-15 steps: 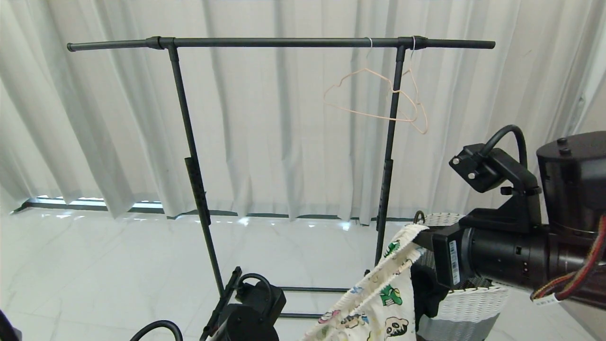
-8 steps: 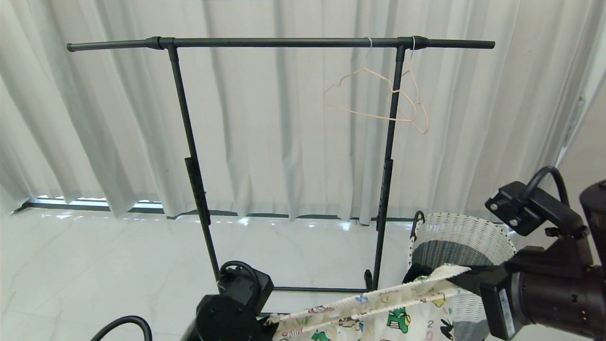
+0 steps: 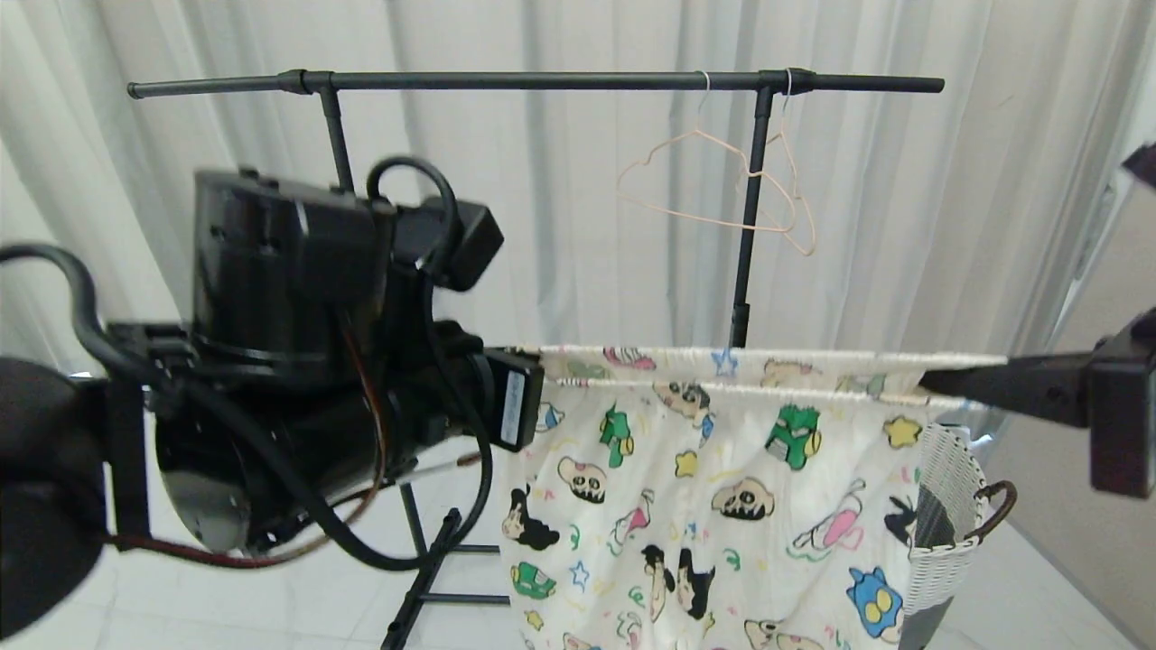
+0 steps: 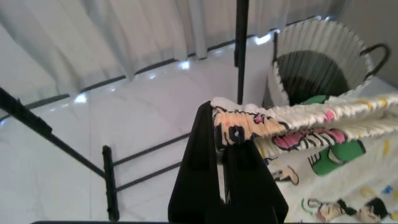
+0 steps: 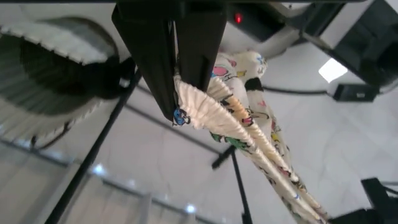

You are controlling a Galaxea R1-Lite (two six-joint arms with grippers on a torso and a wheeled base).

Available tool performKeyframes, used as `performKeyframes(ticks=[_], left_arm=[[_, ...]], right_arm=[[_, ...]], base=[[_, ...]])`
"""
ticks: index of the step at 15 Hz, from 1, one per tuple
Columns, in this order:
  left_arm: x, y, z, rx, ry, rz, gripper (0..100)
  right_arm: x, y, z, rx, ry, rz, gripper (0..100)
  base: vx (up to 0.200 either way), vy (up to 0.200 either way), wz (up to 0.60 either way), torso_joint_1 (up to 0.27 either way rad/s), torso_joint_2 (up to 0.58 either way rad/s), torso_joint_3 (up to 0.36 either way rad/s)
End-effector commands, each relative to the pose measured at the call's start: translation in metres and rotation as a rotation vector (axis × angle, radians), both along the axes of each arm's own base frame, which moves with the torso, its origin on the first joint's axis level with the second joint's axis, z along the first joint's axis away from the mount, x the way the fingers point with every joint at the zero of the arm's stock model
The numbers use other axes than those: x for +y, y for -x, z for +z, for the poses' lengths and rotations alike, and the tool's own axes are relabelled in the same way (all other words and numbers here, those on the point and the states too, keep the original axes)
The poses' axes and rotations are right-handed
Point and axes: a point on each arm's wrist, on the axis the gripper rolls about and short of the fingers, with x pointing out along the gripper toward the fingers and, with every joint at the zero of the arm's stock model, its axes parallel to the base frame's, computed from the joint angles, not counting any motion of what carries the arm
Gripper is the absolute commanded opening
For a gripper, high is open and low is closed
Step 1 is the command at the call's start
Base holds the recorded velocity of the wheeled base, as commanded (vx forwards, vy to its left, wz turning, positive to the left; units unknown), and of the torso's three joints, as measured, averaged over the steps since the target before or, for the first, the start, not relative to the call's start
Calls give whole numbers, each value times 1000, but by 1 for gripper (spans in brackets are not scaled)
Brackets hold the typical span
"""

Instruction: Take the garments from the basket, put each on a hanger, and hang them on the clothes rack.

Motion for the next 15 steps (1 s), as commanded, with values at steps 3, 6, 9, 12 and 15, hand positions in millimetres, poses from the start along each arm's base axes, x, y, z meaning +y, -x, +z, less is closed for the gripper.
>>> performKeyframes(ticks=[3, 6, 9, 12, 15], left_arm=[[22, 31, 92, 31, 39, -166, 0], [26, 48, 84, 72, 14, -210, 0], [14, 43, 78, 7, 51, -240, 0], [-7, 22, 77, -129, 51, -268, 0], [-22, 7, 78, -271, 1, -297, 0]], right_arm=[[2, -19, 68, -103, -43, 1, 0], [-2, -14, 68, -102, -5, 12, 0], [-23, 18, 63, -60, 37, 70, 0], [-36, 50, 60, -32, 66, 220, 0], [-28, 64, 55, -11, 98, 375, 0]], base=[[0, 0, 0, 0, 0, 0], [0, 0, 0, 0, 0, 0], [0, 0, 0, 0, 0, 0], [0, 0, 0, 0, 0, 0], [0, 0, 0, 0, 0, 0]])
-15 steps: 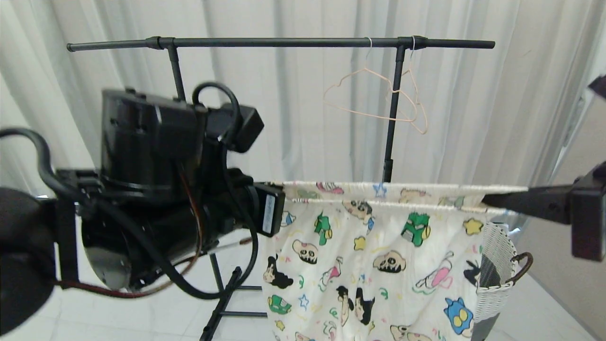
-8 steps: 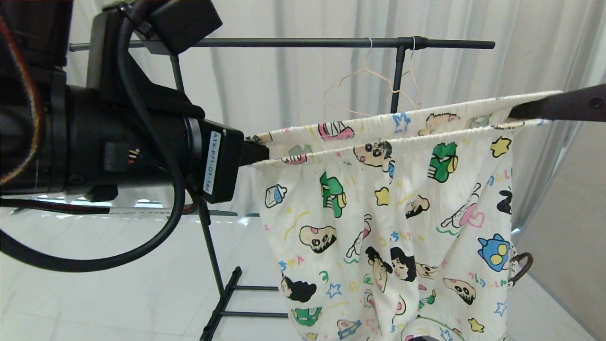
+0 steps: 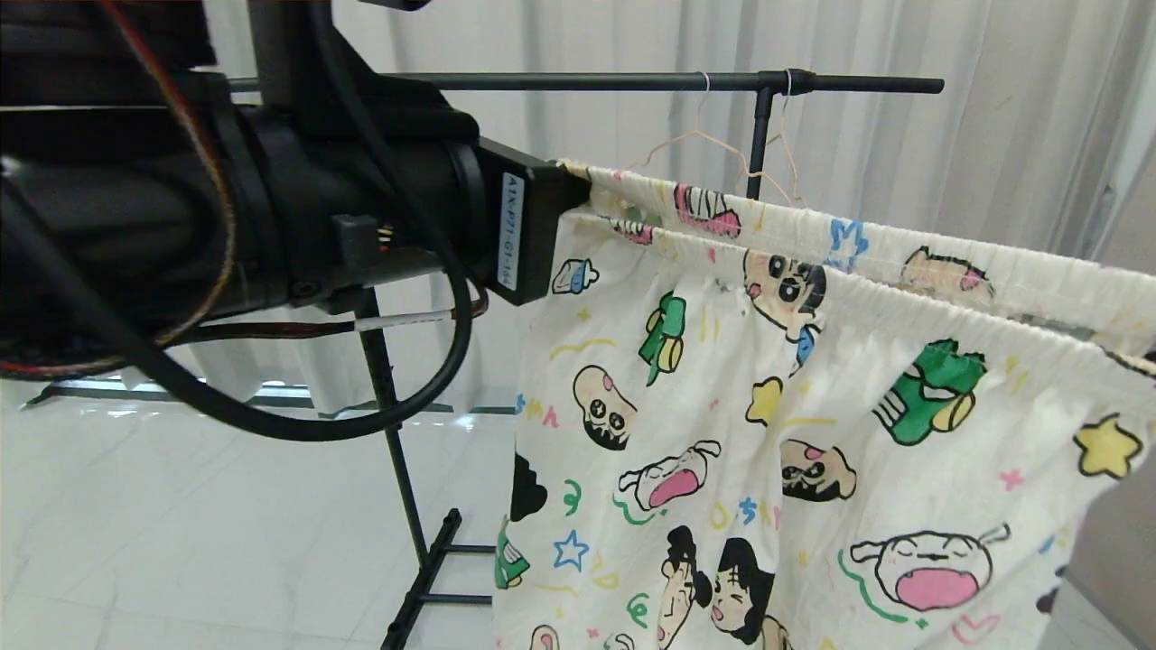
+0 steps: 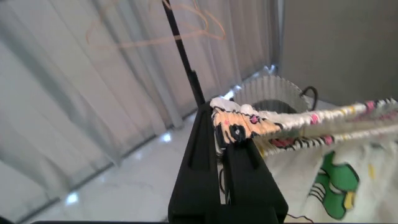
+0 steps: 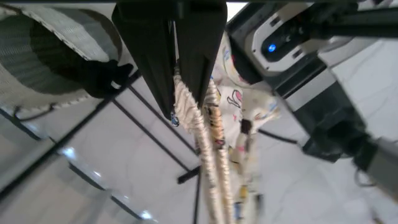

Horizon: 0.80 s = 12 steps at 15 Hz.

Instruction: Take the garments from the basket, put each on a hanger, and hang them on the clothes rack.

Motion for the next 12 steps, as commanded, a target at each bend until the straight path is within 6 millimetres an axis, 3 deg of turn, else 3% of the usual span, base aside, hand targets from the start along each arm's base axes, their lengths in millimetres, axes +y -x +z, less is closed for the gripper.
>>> performKeyframes(ticks=[1, 4, 7, 9, 12], left_arm=[[-13, -13, -10, -1, -34, -2, 0], [-9, -9, -9, -3, -33, 3, 0], [28, 30, -19, 49, -177, -30, 0], [44, 57, -24, 106, -232, -103, 0], [46, 81, -38, 148, -253, -200, 0]], right_arm=[[6, 9, -4, 10, 22, 98, 0], [9, 9, -6, 10, 35, 98, 0], [7, -5, -2, -19, 16, -35, 0], [20, -18, 12, -63, -63, -79, 0], [43, -35, 29, -91, -112, -93, 0]], base=[[0, 0, 0, 0, 0, 0], [0, 0, 0, 0, 0, 0], [0, 0, 0, 0, 0, 0], [0, 0, 0, 0, 0, 0], [0, 0, 0, 0, 0, 0]])
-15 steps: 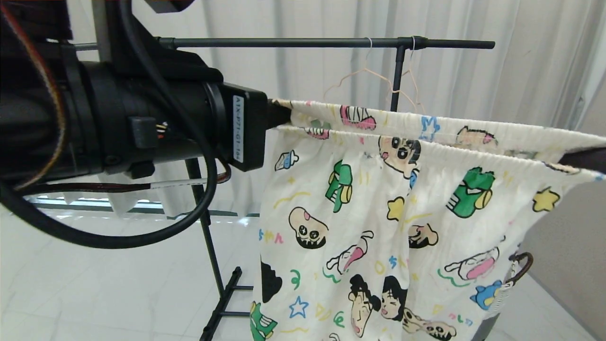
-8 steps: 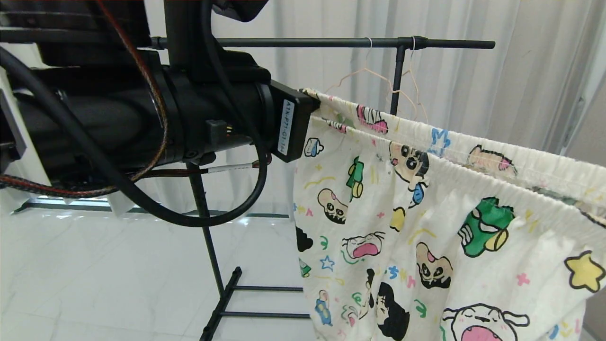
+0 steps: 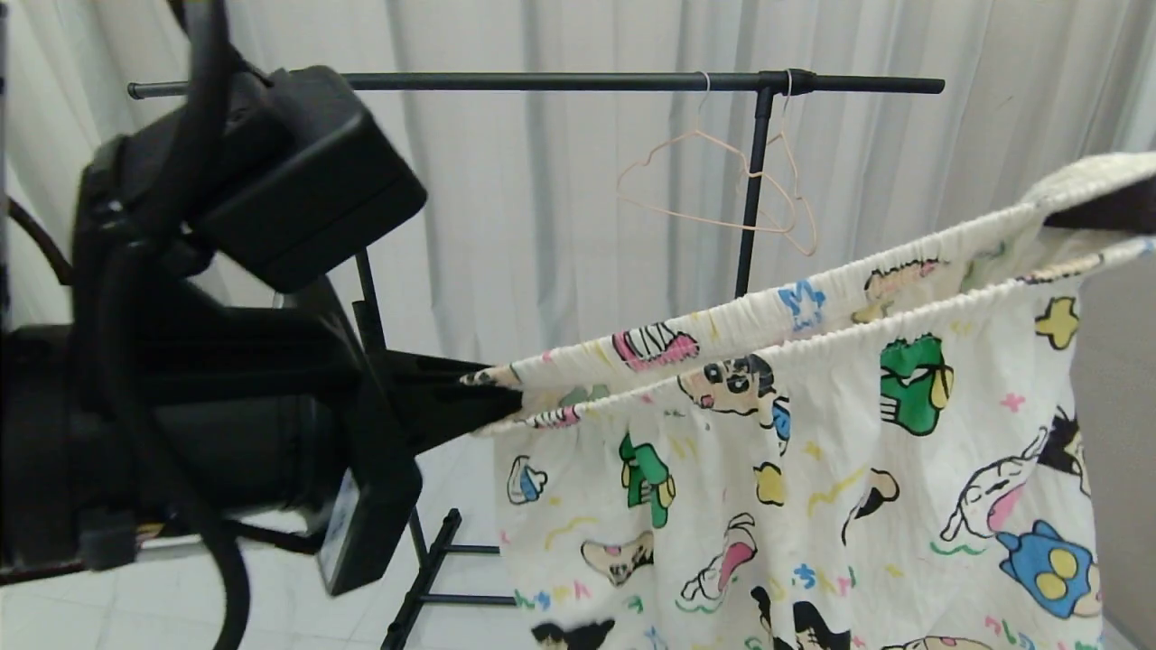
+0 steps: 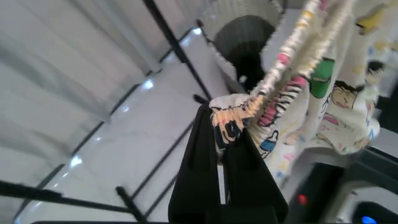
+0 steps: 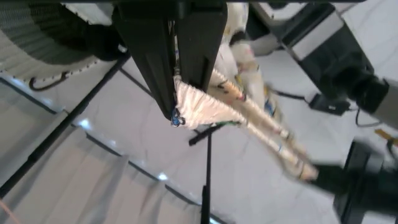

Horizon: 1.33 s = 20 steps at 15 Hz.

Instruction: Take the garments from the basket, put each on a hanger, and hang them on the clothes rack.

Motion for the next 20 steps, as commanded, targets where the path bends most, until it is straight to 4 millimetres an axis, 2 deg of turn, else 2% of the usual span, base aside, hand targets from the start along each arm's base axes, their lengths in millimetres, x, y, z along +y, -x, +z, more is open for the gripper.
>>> performKeyframes(ticks=[1, 3, 5, 8, 9, 11, 14, 15, 20], left_arm=[[1, 29, -3, 47, 48, -94, 0], [-9, 45, -3, 121, 94, -151, 0], [-12, 52, -4, 129, 97, -168, 0], [-11, 49, -5, 107, 85, -109, 0], [-9, 43, -5, 92, 79, -49, 0], [-6, 20, -2, 69, 78, 91, 0], [-11, -19, 16, 24, 152, 229, 0], [-14, -25, 17, 10, 171, 241, 0], [-16, -26, 15, 8, 171, 239, 0]], right_arm=[[30, -20, 6, 3, 2, -2, 0], [45, -27, 11, 1, -7, 23, 0], [52, -29, 13, -2, -12, 32, 0], [46, -25, 13, -1, -11, 30, 0], [37, -20, 13, 4, -6, 26, 0], [16, -8, 5, 27, 29, 24, 0], [-8, 7, -18, 50, 85, 8, 0], [-11, 8, -21, 49, 96, -9, 0], [-6, 4, -23, 27, 136, -57, 0]], base=[[0, 0, 0, 0, 0, 0], [0, 0, 0, 0, 0, 0], [0, 0, 0, 0, 0, 0], [0, 0, 0, 0, 0, 0], [0, 0, 0, 0, 0, 0], [0, 0, 0, 0, 0, 0], [0, 0, 0, 0, 0, 0], [0, 0, 0, 0, 0, 0], [0, 0, 0, 0, 0, 0]])
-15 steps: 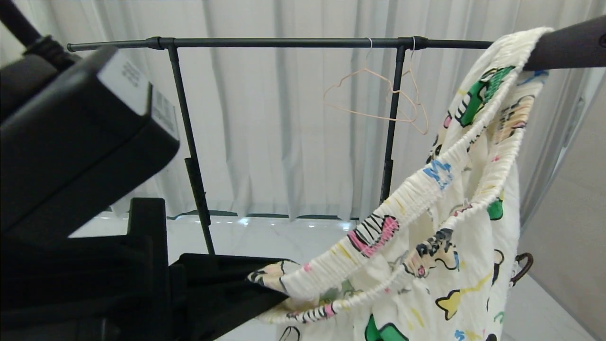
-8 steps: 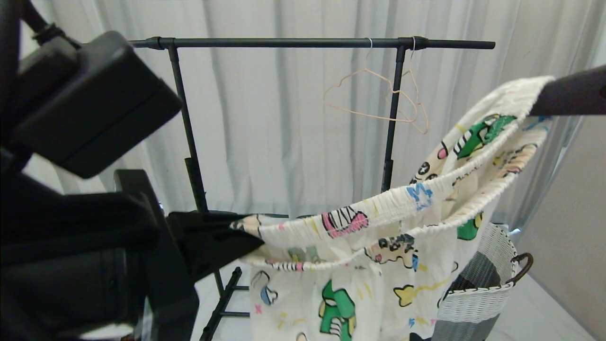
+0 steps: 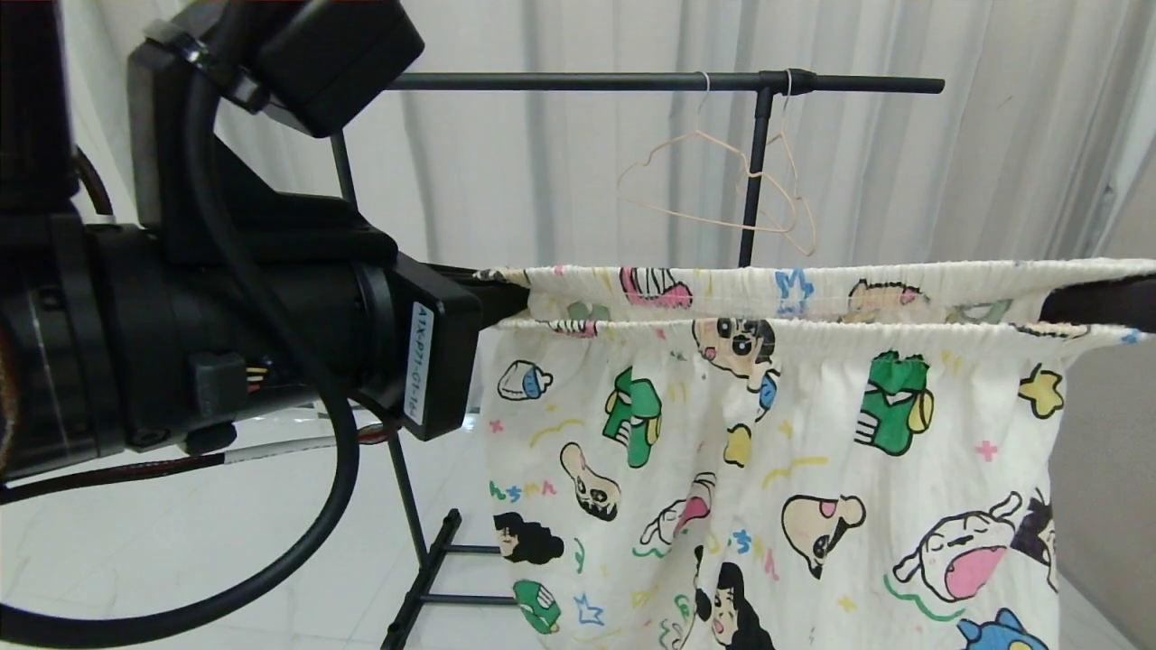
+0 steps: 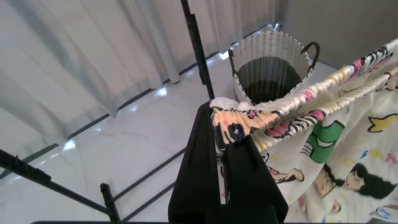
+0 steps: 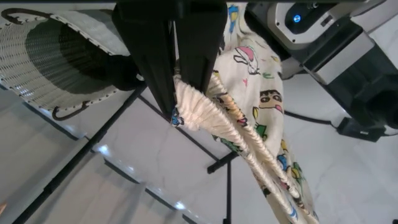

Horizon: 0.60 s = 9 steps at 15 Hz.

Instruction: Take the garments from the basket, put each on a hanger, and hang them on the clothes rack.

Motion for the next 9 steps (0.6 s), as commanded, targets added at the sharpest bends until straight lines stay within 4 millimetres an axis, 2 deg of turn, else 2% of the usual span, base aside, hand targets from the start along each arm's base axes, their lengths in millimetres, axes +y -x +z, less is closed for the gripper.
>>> performKeyframes(ticks=[1, 3, 4, 6, 9], left_arm=[[-2, -2, -2, 7, -8, 2, 0], [-2, -2, -2, 6, -7, 2, 0], [-2, -2, -2, 6, -9, 2, 0], [-4, -5, -4, 5, -18, 13, 0], [-9, -13, -8, -13, -69, 123, 0]], right_arm=[[-1, 1, 0, -1, 1, 1, 0], [-1, 1, -1, 2, 3, 0, 0], [-1, 1, -1, 3, 4, 0, 100], [-3, 2, -2, 7, 11, 3, 100], [-14, 8, -12, 12, 28, 2, 100]], base=[[0, 0, 0, 0, 0, 0], [0, 0, 0, 0, 0, 0], [0, 0, 0, 0, 0, 0], [0, 0, 0, 0, 0, 0], [0, 0, 0, 0, 0, 0]])
